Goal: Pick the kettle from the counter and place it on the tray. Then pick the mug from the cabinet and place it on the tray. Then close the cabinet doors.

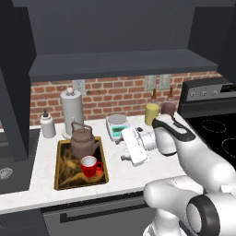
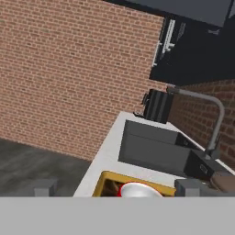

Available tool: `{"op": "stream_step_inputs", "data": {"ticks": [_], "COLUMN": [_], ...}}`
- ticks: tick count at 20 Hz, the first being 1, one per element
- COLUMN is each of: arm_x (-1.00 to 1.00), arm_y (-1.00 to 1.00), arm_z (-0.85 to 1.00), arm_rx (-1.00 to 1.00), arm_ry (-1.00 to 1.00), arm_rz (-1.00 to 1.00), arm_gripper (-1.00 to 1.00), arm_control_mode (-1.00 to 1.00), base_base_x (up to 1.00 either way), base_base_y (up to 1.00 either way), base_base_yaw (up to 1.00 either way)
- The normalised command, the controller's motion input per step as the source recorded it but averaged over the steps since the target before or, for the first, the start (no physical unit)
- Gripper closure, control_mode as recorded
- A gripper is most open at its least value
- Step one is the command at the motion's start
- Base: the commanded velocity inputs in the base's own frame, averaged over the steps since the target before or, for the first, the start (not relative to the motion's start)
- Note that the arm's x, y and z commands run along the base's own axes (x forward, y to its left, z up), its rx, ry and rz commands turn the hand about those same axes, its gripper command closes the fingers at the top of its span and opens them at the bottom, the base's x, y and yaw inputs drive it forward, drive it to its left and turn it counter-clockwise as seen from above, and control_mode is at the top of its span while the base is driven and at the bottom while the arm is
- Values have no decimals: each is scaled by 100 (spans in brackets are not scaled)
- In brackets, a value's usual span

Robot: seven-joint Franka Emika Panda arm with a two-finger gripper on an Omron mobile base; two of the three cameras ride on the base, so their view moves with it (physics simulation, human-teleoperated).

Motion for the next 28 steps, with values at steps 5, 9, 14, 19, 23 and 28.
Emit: {"op": "stream_step_inputs", "data": {"ticks": [5, 9, 14, 19, 23, 28], "arm_x": [-49, -55, -21, -13, -34, -29], "arm_y": [-20, -49, -68, -82, -59, -72], "arm_z": [23, 4, 16, 10, 0, 6], "arm_rx": [9, 8, 6, 7, 4, 9], "arm_ry": [-6, -14, -3, -2, -14, -20], "arm_rz": [-18, -26, -25, -22, -16, -20], "arm_gripper": [-100, -100, -100, -100, -100, -100], "arm_control_mode": [-100, -100, -100, -100, -100, -100], "base_base_x": [0, 0, 0, 0, 0, 0], "base_base_y": [0, 0, 0, 0, 0, 0], "base_base_yaw": [0, 0, 0, 0, 0, 0]}}
